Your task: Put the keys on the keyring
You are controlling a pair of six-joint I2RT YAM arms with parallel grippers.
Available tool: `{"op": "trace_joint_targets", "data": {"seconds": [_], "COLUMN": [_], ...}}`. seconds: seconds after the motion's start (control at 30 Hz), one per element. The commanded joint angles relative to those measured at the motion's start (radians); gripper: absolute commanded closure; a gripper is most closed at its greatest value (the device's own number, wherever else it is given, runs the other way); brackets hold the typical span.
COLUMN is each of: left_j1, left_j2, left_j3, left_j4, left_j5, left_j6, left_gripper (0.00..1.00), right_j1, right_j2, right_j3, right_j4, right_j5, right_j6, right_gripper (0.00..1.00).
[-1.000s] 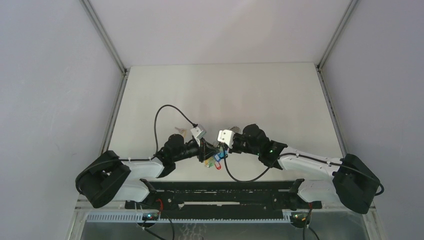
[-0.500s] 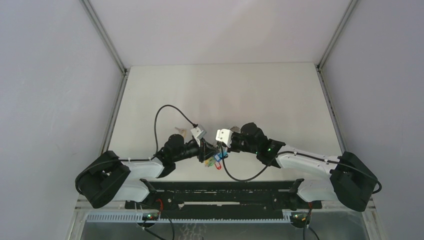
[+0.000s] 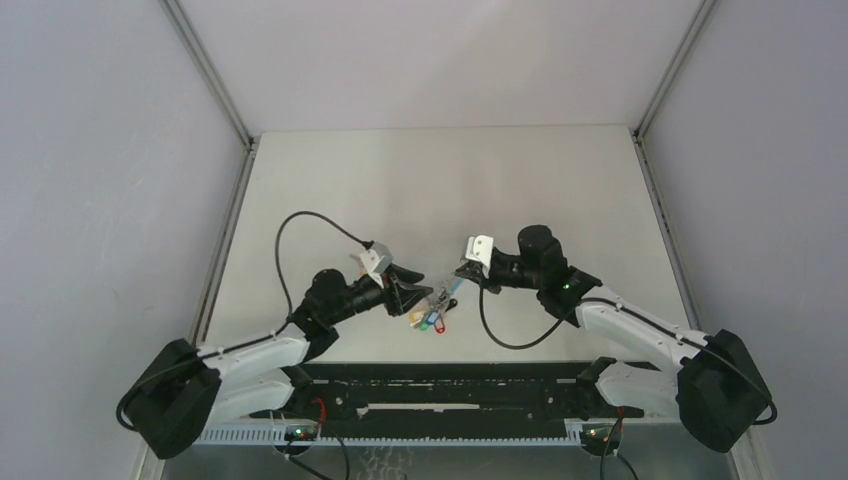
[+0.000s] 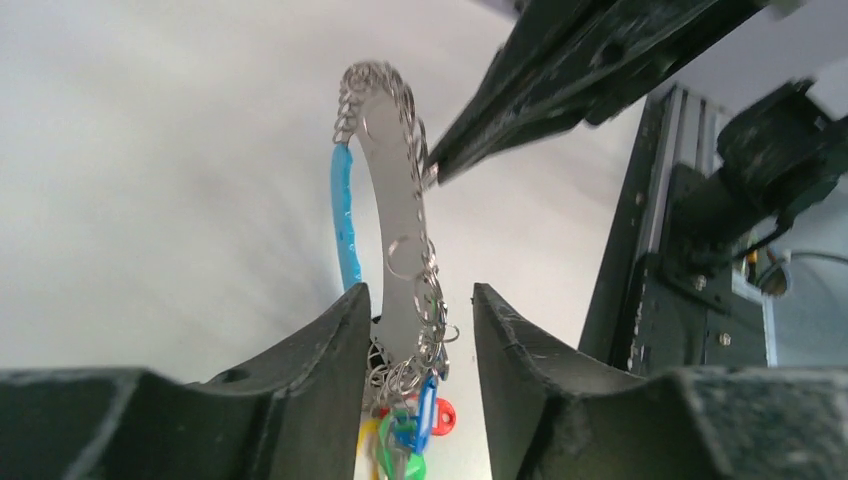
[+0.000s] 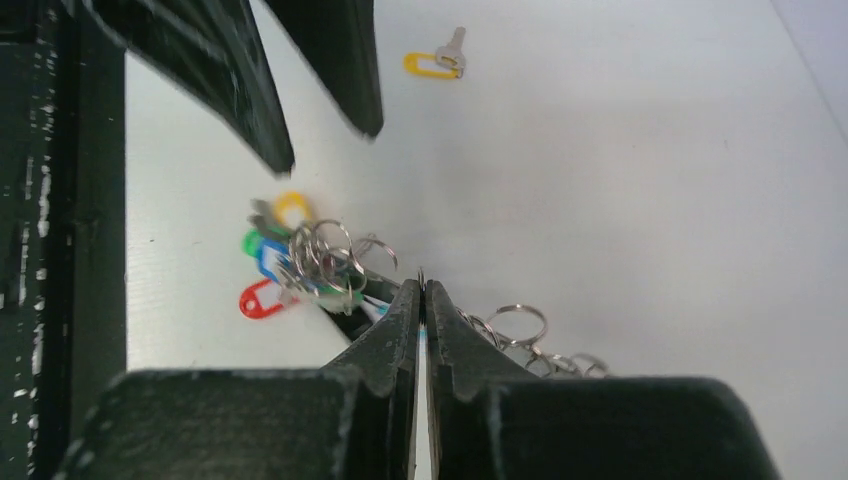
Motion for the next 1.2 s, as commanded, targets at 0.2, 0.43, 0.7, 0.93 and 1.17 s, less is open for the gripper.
{"op": "trace_joint_targets", "data": {"seconds": [0.2,0.43,0.7,0.93,1.17], "left_j1": [0.054,0.061,0.06,0.057,0.053], "left_j2": [-0.187,-0.009,0.147,0.225,0.27], "left_j3": [-0.065,-0.019,0.017,0.052,0.088], "left_j4": [0.11,0.239,0.362,0.395,0.408], "left_j5": [-0.039,0.086,0.198,0.221,0.246], "left_j6": [0.083,0.124,0.134,0.136,0.144], "left_gripper": [0.45,0.46,0.55,0.63,0.75], "right_j1": [-0.138,-0.153,-0.153,-0.143,-0.135], "right_j2": [0.06,0.126,0.186,0.208,0.215], "right_j3": [0.089,0.101,0.101,0.102,0.102], "right_j4": [0.053,0.136,0.209,0.237,0.243], "right_j5": [-0.395,-0.46,-0.506,-0.508,-0.509], "right_j6": [0.064,0.123,0.175,0.189,0.193], "right_gripper": [1.0,1.0,1.0,1.0,1.0]}}
